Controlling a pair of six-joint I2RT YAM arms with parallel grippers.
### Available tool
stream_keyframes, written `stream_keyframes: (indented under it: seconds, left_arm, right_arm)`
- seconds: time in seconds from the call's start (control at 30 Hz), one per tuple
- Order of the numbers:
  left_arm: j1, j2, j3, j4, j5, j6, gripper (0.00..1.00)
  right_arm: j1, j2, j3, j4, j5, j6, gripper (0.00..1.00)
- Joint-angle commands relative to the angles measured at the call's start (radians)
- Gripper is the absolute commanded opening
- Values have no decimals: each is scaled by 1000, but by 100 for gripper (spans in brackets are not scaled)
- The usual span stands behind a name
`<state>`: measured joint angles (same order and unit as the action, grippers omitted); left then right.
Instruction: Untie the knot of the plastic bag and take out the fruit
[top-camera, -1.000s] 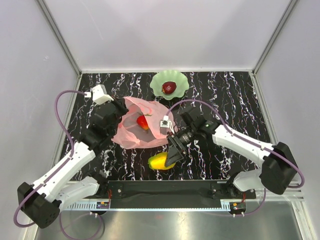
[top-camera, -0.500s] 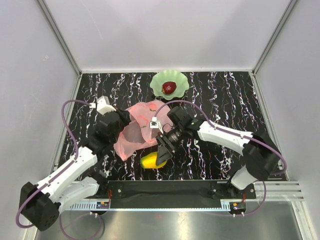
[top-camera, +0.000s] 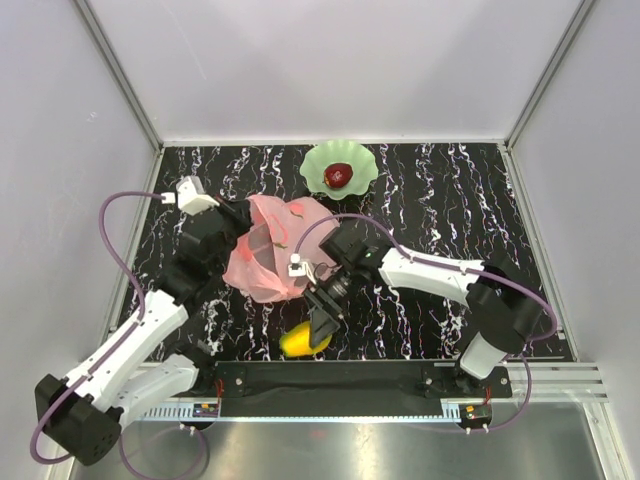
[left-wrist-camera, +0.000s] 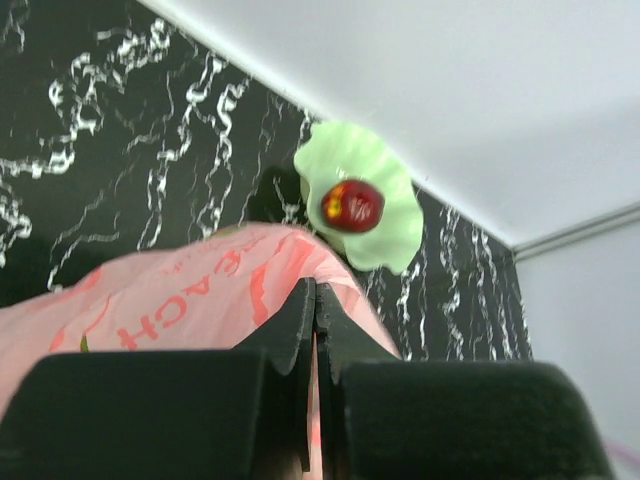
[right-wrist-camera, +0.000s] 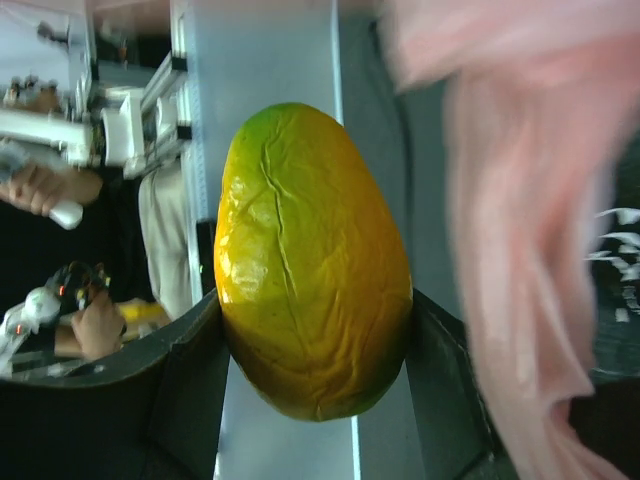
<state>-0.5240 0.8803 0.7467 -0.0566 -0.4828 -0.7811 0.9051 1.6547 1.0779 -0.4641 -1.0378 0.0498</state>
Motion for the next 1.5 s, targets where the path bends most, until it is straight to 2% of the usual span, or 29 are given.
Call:
stream_keyframes:
  seconds: [0.0,0.23,0.4,0.6,0.77,0.9,1.0,1.1,1.2,1.27,1.3,1.33,1.47]
  left_arm:
    - [50,58,65,90,-16,31,0]
    - [205,118,91,141,82,-7,0]
    - [311,151,91,167,130,-40,0]
    - [341,161,63,141,214,-53,0]
    - [341,57,-76,81,211,-67,0]
    - [335,-85,-153,11,196,-55,0]
    - [334,-150,-176,-78,165,-38,0]
    - [331,-217,-191,-144,145,-32,0]
    - [331,-259,-198,-204,125,-35,0]
    - [332,-274,-199,-222,142,-35,0]
    - [331,-276,-201,-227,159,-33,0]
    - [331,-277,-201,-233,170,-30,0]
    - [329,-271,-202,-226,226,-7,0]
  right_arm:
    - [55,13,30,-100,-83,-102,0]
    - [103,47,22,-128,-99,-107,0]
    - [129,60,19,-128,-171,-128,0]
    - [147,-13,54,-150,-202,-153,0]
    - [135,-166,132,-140,51,-79,0]
    - [66,-206,201,-153,266,-16,0]
    - [-47,-237,218,-81,444,62,0]
    - [-155,-269,238,-10,475,107,0]
    - [-244,-289,275,53,608,140,0]
    - [-282,-254,334,62,671,156,0]
    - [-320,-227,362,52,761,162,0]
    - [-342,-155,394,41,794,173,0]
    - [-471,43,563,37,855,261,0]
